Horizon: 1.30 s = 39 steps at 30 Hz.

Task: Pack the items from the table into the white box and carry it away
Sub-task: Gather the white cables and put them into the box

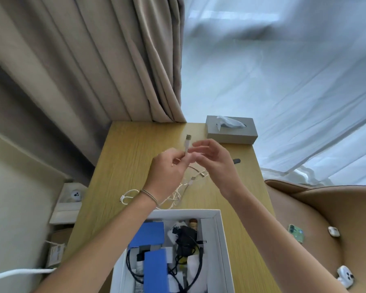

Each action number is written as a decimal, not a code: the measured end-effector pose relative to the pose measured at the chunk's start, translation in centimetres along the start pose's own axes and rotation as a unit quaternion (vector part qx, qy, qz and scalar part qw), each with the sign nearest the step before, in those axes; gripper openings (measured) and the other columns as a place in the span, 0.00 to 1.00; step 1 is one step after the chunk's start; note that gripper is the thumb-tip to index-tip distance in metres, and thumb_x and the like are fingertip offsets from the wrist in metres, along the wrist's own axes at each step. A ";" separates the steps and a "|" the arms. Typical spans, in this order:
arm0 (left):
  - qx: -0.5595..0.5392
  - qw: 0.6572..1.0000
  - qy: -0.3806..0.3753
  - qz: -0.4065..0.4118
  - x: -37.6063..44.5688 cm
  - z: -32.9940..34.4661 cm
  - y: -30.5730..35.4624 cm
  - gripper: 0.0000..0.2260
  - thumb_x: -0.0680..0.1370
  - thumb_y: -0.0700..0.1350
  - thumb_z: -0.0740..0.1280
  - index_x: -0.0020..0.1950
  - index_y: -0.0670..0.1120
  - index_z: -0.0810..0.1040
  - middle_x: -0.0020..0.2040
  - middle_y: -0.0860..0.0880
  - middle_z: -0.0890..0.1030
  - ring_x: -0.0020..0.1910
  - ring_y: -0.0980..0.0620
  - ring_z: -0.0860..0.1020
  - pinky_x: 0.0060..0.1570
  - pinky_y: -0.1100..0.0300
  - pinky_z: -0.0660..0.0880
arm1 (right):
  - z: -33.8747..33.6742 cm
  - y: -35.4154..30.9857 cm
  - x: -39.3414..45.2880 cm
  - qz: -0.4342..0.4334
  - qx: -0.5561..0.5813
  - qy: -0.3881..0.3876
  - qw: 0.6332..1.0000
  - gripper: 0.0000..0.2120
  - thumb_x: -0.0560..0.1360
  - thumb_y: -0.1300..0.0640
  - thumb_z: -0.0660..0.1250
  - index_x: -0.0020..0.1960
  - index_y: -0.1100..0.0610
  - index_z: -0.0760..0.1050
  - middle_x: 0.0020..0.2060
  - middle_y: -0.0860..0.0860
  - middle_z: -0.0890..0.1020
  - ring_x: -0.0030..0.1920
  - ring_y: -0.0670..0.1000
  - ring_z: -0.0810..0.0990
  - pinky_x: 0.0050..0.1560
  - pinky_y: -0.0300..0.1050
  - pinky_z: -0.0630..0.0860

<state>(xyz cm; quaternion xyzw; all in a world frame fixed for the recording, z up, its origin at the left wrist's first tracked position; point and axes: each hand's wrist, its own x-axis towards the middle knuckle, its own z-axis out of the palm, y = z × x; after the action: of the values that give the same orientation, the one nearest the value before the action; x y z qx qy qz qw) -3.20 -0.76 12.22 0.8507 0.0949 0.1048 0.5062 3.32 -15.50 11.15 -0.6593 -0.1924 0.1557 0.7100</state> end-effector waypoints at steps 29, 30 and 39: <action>-0.232 0.866 0.431 -0.106 -2.4 -26.4 -4.7 0.13 0.80 0.44 0.59 0.37 0.49 0.74 0.22 0.55 0.76 0.22 0.59 0.69 0.25 0.66 0.62 | 2.2 7.3 4.3 0.049 -0.532 -0.113 0.838 0.13 0.80 0.54 0.66 0.38 0.50 0.81 0.33 0.46 0.84 0.34 0.47 0.82 0.38 0.45 0.79; -0.215 0.884 0.397 -0.119 -2.4 -25.3 -5.0 0.12 0.80 0.43 0.60 0.37 0.48 0.75 0.22 0.54 0.77 0.22 0.59 0.70 0.25 0.65 0.63 | 2.8 6.8 4.5 0.050 -0.494 -0.101 0.862 0.14 0.80 0.54 0.66 0.36 0.47 0.80 0.30 0.45 0.83 0.33 0.46 0.81 0.37 0.44 0.77; -0.273 0.936 0.106 -0.195 -4.8 -13.0 -4.4 0.11 0.83 0.45 0.61 0.45 0.43 0.80 0.34 0.46 0.81 0.36 0.49 0.78 0.42 0.54 0.74 | 12.2 5.0 1.7 0.037 -0.358 -0.259 0.896 0.25 0.76 0.57 0.72 0.71 0.46 0.72 0.69 0.45 0.76 0.69 0.47 0.73 0.71 0.47 0.67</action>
<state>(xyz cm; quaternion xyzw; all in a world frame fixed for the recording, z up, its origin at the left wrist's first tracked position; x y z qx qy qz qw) -11.67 10.96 14.02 0.6283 0.2801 0.1155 0.7166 -0.81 -3.61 7.00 -0.8118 -0.3875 0.2681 0.3449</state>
